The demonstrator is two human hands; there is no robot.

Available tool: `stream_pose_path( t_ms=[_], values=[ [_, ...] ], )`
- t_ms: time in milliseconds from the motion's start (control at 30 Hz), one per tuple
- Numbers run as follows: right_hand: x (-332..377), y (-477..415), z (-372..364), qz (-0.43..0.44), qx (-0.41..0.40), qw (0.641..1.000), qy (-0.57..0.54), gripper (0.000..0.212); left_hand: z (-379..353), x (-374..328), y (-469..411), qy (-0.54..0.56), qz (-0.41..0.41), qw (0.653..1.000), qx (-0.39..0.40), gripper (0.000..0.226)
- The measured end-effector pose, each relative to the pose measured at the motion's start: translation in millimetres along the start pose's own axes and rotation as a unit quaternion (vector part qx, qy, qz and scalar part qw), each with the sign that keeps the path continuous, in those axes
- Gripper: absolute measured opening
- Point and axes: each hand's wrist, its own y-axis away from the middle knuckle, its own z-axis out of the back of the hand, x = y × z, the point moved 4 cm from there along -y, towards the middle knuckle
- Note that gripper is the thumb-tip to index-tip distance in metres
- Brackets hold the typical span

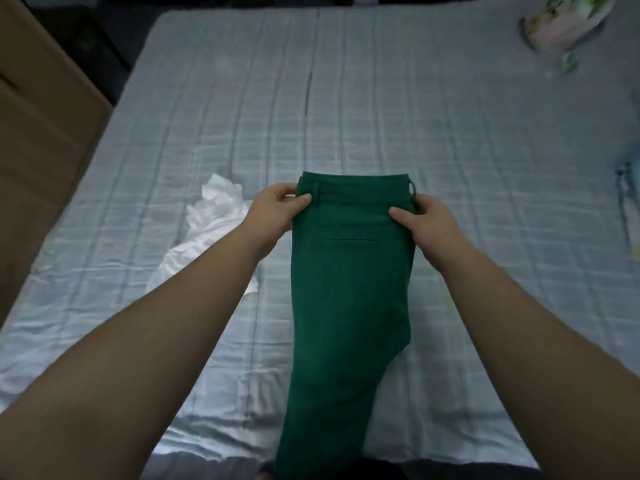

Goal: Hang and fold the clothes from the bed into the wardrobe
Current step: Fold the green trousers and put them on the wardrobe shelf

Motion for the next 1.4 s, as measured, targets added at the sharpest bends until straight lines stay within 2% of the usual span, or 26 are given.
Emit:
stream_pose_path(
  t_ms=[100,200,267,367,467,567,700,867,1100,1200,1300,1367,1400],
  values=[
    [-49.1,-73.1,-9.7,-0.029,-0.013,0.999,-0.008,0.040,-8.4,41.1,-75.7,-0.018,0.025,0.999,-0.038,0.027],
    [-99.1,-135.1,-20.1,-0.047,-0.014,0.999,0.024,0.039,-11.4,91.3,-140.1,-0.039,0.054,0.995,-0.073,0.027],
    [-131.1,-169.0,-24.7,-0.062,-0.021,0.996,0.063,0.038,-11.6,123.5,-170.6,-0.059,0.066,0.990,-0.107,0.021],
    [-173.8,-203.7,-30.4,-0.078,-0.030,0.992,0.093,0.041,-15.0,163.8,-197.9,-0.058,0.075,0.986,-0.139,0.024],
    [-198.9,-212.0,-35.3,-0.095,-0.020,0.992,0.075,0.040,-19.6,194.3,-201.7,-0.059,0.098,0.988,-0.107,0.033],
    [-206.9,-204.4,-35.2,-0.105,-0.007,0.993,0.056,0.049,-16.0,214.4,-188.8,-0.082,0.127,0.986,-0.070,0.050],
    [-212.9,-171.4,-29.9,-0.108,-0.014,0.991,0.071,0.059,-5.2,236.3,-154.4,-0.063,0.158,0.982,-0.081,0.053],
    [-233.2,-104.6,-30.6,-0.138,-0.029,0.988,0.059,0.045,2.7,264.1,-97.0,-0.026,0.187,0.978,-0.087,0.048],
    [-276.3,12.1,-38.9,-0.162,-0.106,0.977,0.087,0.037,7.4,313.3,6.4,-0.066,0.189,0.978,-0.065,0.044],
    [-292.7,66.4,-50.5,-0.201,-0.124,0.971,0.020,0.034,11.6,339.5,63.3,-0.079,0.204,0.974,-0.063,0.045],
    [-302.9,128.0,-61.3,-0.222,-0.178,0.958,-0.011,0.015,15.0,366.7,120.2,-0.106,0.235,0.965,-0.050,0.046],
    [-316.1,168.6,-74.0,-0.248,-0.166,0.954,0.014,0.008,20.1,381.3,151.6,-0.129,0.262,0.956,-0.035,0.042],
    [-324.0,185.7,-81.4,-0.265,-0.152,0.952,0.025,0.014,23.6,387.3,165.2,-0.133,0.275,0.952,-0.028,0.039]
  ],
)
